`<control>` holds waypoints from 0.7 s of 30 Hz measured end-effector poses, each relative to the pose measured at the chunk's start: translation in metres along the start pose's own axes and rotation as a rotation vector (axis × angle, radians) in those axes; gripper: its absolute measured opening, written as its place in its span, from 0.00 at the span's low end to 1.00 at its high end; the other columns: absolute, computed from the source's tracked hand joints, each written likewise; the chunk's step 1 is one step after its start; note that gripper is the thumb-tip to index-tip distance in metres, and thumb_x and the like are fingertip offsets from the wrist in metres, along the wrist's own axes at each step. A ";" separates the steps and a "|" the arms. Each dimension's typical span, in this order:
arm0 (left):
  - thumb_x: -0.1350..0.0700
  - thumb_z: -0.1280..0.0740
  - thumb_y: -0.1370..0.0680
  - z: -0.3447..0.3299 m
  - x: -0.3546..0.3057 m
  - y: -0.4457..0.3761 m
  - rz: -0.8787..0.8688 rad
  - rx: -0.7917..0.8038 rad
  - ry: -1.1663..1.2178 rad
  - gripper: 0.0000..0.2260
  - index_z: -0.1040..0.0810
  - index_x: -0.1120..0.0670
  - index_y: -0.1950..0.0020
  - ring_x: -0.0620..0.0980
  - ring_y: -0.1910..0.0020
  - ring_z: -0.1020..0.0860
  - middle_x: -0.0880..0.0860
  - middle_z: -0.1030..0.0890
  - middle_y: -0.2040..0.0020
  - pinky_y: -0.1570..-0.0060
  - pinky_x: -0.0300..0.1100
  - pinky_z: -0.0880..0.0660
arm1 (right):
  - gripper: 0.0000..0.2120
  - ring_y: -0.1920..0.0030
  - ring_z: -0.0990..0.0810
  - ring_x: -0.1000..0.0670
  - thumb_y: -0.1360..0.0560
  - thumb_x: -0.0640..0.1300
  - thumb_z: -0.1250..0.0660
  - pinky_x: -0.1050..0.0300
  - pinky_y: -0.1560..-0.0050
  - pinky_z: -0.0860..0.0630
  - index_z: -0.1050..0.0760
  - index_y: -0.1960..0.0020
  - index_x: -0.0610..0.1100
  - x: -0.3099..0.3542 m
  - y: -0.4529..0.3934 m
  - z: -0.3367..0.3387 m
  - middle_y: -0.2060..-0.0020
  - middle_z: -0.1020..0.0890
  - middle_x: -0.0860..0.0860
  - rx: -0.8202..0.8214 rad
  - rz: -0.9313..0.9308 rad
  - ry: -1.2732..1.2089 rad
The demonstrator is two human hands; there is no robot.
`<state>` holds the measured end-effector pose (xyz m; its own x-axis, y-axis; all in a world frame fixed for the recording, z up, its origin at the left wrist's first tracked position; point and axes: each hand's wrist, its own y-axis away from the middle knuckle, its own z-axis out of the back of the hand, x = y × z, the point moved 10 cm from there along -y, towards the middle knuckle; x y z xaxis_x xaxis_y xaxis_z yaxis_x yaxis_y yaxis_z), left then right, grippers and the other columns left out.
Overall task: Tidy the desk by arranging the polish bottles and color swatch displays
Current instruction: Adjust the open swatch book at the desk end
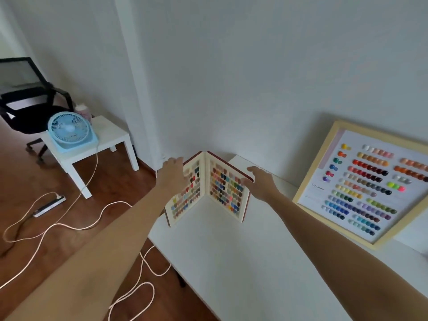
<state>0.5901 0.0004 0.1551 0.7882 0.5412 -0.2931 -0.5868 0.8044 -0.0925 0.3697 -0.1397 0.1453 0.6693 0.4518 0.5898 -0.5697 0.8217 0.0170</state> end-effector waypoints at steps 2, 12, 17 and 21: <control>0.53 0.35 0.24 -0.014 0.013 -0.006 0.054 0.090 0.013 0.19 0.35 0.57 0.36 0.57 0.47 0.23 0.58 0.23 0.44 0.50 0.52 0.22 | 0.22 0.47 0.22 0.45 0.22 0.48 0.37 0.57 0.50 0.27 0.35 0.31 0.42 0.003 -0.013 -0.011 0.38 0.23 0.44 0.044 0.010 0.010; 0.58 0.39 0.22 -0.025 0.023 -0.048 0.034 0.025 -0.038 0.05 0.27 0.56 0.48 0.55 0.62 0.18 0.56 0.18 0.57 0.60 0.48 0.20 | 0.07 0.62 0.17 0.48 0.21 0.45 0.41 0.53 0.59 0.17 0.28 0.46 0.44 -0.006 -0.058 -0.036 0.56 0.18 0.47 0.117 0.089 0.115; 0.56 0.39 0.21 -0.025 0.004 -0.076 -0.042 0.012 -0.009 0.06 0.26 0.57 0.49 0.56 0.62 0.18 0.56 0.18 0.58 0.61 0.49 0.21 | 0.03 0.63 0.18 0.49 0.22 0.44 0.39 0.57 0.61 0.20 0.29 0.50 0.46 -0.025 -0.084 -0.009 0.58 0.20 0.50 0.094 0.089 0.094; 0.57 0.38 0.22 -0.023 -0.037 -0.112 -0.159 -0.008 -0.003 0.06 0.25 0.59 0.49 0.59 0.58 0.19 0.58 0.18 0.57 0.61 0.45 0.26 | 0.01 0.65 0.21 0.50 0.22 0.43 0.38 0.63 0.69 0.27 0.29 0.52 0.47 -0.042 -0.108 0.026 0.60 0.22 0.52 0.024 0.072 0.108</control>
<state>0.6223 -0.1153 0.1548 0.8716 0.4082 -0.2714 -0.4564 0.8778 -0.1454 0.3905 -0.2564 0.1392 0.6727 0.5454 0.5000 -0.6287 0.7776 -0.0025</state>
